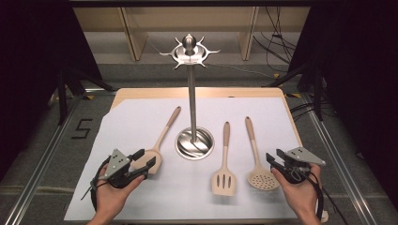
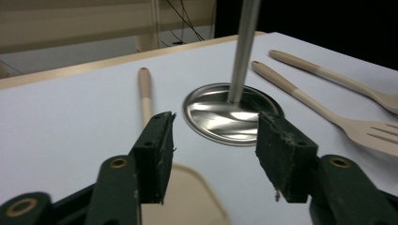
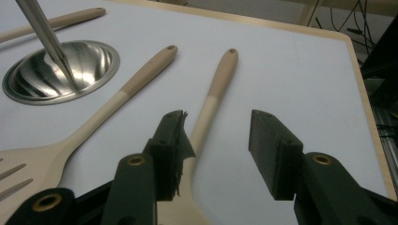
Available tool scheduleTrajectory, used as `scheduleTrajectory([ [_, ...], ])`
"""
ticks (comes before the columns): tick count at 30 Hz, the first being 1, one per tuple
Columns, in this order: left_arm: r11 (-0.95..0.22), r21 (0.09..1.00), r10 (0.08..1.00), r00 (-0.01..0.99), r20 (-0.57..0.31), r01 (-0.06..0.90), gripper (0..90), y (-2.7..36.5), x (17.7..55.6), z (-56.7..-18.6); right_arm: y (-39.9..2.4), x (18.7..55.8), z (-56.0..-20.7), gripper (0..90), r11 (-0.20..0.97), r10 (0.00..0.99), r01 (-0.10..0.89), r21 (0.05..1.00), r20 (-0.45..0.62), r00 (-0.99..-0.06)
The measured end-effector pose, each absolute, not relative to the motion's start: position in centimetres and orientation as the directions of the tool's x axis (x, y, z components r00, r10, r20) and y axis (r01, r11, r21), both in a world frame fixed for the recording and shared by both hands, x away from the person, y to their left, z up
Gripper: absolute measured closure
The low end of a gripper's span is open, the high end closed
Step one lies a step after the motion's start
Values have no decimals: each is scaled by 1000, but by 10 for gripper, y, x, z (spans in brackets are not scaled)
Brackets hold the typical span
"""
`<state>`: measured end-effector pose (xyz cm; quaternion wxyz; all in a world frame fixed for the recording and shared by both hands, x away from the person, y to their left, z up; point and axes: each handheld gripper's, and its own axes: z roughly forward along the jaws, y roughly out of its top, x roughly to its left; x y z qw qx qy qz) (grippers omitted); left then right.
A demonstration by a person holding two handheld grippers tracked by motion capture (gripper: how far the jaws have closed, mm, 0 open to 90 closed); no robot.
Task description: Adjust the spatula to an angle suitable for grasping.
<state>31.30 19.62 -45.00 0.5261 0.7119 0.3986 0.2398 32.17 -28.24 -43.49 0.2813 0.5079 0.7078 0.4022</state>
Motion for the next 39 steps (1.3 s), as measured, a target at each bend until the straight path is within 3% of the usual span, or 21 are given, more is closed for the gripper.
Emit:
scheduleTrajectory([
  [3, -229, 901, 788, 613, -51, 369, 658, 176, 308, -451, -282, 321, -434, 574, 145, 948, 513, 846, 30, -318],
  [8, -349, 831, 750, 661, -30, 433, 741, 157, 305, -458, -283, 323, -435, 588, 176, 939, 487, 855, 3, -345],
  [10, -410, 789, 739, 673, -7, 458, 854, 153, 306, -464, -281, 320, -434, 598, 148, 947, 511, 847, 28, -320],
  [13, -466, 741, 736, 676, 21, 484, 891, 151, 309, -471, -282, 321, -434, 602, 161, 946, 518, 840, 18, -323],
  [14, -520, 693, 717, 697, 37, 499, 892, 154, 312, -471, -281, 321, -434, 602, 158, 946, 518, 841, 22, -323],
  [18, -516, 672, 738, 674, 33, 532, 893, 158, 316, -474, -284, 323, -435, 602, 193, 938, 497, 846, -11, -346],
  [26, -482, 658, 781, 624, 23, 579, 894, 172, 325, -479, -282, 321, -435, 603, 153, 947, 532, 833, 31, -320],
  [35, -464, 660, 813, 580, 52, 591, 894, 186, 324, -473, -285, 323, -436, 602, 180, 940, 512, 840, 6, -341],
  [39, -431, 661, 826, 563, 17, 614, 862, 196, 324, -470, -284, 322, -436, 600, 141, 950, 527, 838, 36, -310],
])
